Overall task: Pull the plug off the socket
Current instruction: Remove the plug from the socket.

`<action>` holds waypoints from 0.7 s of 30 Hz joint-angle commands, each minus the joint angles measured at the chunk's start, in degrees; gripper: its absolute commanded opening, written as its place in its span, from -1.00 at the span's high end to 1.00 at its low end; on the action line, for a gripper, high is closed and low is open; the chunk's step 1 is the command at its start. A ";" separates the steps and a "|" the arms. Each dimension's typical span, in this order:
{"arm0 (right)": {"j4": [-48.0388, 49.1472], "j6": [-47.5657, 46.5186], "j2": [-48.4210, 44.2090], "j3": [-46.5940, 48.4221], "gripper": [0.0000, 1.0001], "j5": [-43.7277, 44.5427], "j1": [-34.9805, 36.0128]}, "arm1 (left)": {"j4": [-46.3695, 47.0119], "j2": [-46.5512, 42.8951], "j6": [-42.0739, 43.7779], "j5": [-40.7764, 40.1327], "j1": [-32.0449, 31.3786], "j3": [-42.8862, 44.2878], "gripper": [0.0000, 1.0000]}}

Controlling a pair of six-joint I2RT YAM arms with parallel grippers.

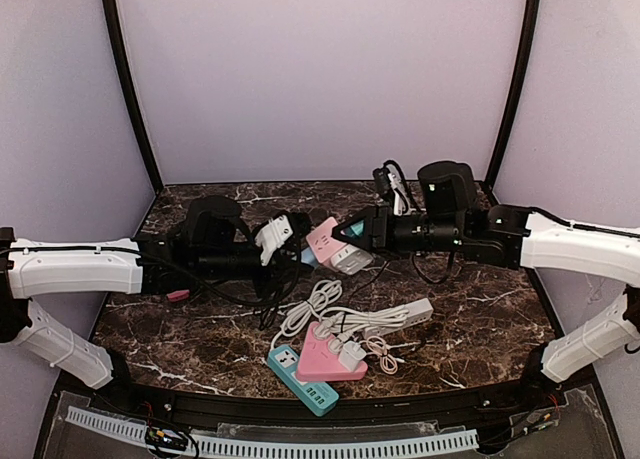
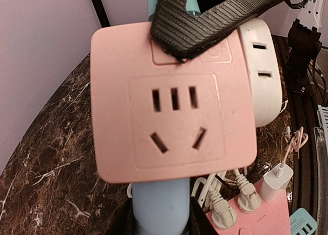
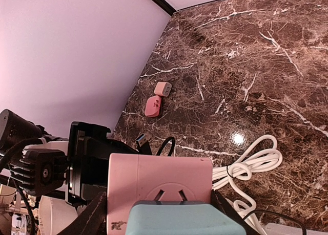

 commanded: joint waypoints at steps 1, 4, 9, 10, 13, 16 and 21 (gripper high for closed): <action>-8.57 -4.26 -1.83 0.57 1.00 17.52 -2.56 | -4.38 -1.80 0.03 -0.45 0.41 0.52 0.99; -7.78 -3.56 -2.87 0.37 1.00 16.24 -2.65 | -4.31 -1.74 0.05 -0.42 0.35 0.48 0.99; -3.67 -1.99 -3.93 -0.67 1.00 11.68 -3.27 | -4.30 -1.68 -0.06 -0.28 0.40 0.51 0.99; -2.39 -1.53 -4.12 -0.95 1.00 10.55 -3.45 | -4.29 -1.73 -0.02 -0.23 0.38 0.49 0.99; 0.81 0.02 -4.64 -2.07 1.00 7.23 -4.00 | -4.31 -1.65 -0.04 -0.32 0.34 0.48 0.99; 2.86 1.22 -4.93 -2.60 1.00 5.03 -4.14 | -4.37 -1.65 -0.05 -0.25 0.35 0.48 0.99; 5.69 3.18 -5.75 -3.64 1.00 2.73 -4.36 | -4.34 -1.65 -0.09 -0.11 0.38 0.55 0.99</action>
